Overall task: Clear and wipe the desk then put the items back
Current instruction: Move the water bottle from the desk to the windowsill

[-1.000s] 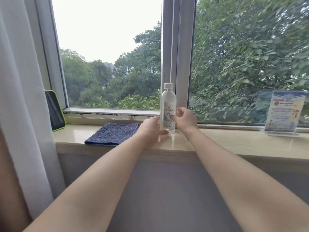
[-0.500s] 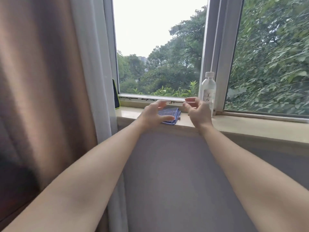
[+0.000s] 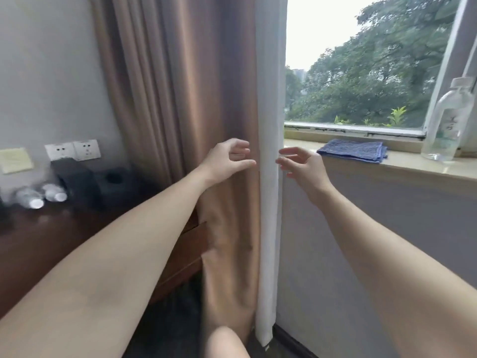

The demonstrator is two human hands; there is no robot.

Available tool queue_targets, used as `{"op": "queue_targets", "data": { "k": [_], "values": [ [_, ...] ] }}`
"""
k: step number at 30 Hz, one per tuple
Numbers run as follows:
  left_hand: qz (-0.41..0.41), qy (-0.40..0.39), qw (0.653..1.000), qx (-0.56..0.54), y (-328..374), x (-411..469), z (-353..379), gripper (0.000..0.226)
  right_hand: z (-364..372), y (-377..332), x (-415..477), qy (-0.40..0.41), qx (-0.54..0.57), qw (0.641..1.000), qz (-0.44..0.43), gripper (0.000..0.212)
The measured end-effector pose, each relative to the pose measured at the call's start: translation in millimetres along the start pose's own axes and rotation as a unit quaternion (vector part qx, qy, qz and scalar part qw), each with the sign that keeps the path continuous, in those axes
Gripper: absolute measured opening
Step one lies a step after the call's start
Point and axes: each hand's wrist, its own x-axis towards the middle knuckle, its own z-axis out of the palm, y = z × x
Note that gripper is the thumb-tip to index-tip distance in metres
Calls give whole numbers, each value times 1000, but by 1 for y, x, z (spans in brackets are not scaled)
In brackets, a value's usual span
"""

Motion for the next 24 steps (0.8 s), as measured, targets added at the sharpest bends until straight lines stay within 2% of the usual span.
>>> {"op": "queue_targets", "data": {
  "k": [7,10,18,24],
  "values": [
    [-90,82,992,31,-65,-77,-99,43,127,-11,-7,-104,17,994,-8,19],
    [-133,124,982,50,-94,-113,-140,41,183,-17,-12,-175,24,984,-12,14],
    [-238,207,947,58,-150,-191,-222,43,318,-17,-25,-314,51,948,8,17],
    [-310,297,903,22,-203,-244,-257,39,396,-3,-41,-371,44,927,34,17]
  ]
}}
